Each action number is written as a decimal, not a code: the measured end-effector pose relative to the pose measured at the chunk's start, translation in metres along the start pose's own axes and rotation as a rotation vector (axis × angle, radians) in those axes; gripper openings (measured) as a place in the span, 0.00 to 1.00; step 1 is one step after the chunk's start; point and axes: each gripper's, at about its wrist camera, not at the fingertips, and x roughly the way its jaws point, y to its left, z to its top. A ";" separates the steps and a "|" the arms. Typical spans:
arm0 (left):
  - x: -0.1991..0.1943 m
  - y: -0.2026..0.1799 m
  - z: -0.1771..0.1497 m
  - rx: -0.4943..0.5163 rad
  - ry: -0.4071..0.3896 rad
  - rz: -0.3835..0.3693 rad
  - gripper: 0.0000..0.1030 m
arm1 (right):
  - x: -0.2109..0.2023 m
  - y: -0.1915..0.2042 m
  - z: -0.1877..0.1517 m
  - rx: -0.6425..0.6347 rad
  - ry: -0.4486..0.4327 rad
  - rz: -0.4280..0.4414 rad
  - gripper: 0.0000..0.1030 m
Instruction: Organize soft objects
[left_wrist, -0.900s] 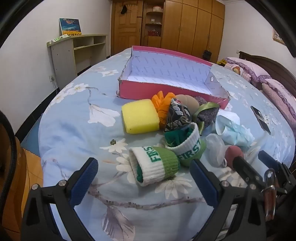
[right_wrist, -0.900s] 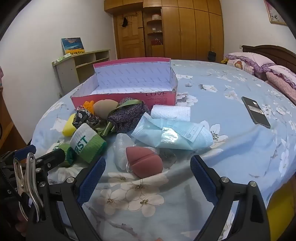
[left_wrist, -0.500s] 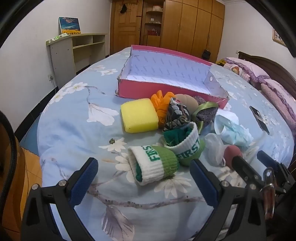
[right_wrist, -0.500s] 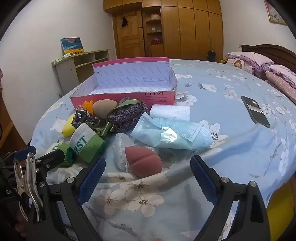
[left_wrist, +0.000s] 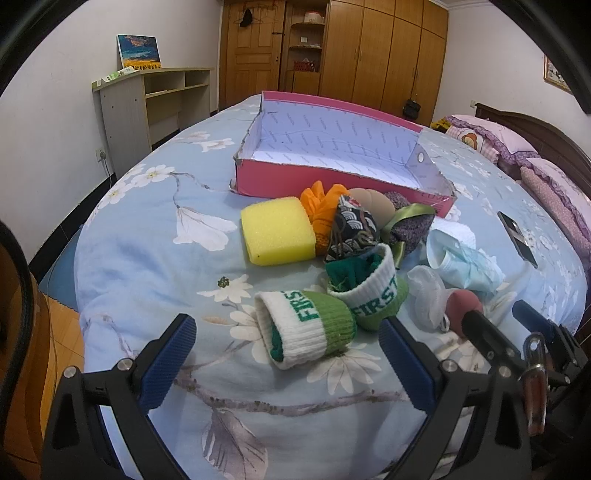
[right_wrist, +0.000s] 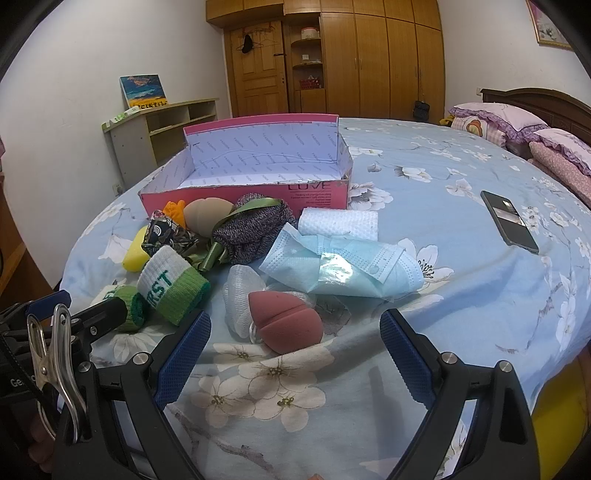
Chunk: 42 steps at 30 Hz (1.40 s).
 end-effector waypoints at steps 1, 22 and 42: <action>0.000 0.000 0.000 0.000 0.000 0.000 0.98 | 0.000 0.000 0.000 0.000 0.000 0.000 0.93; 0.000 0.000 0.000 -0.001 0.001 -0.001 0.98 | 0.000 0.000 0.000 0.000 0.001 0.000 0.93; 0.001 0.000 0.001 0.003 0.007 -0.002 0.98 | 0.002 -0.001 0.002 0.003 0.001 0.002 0.93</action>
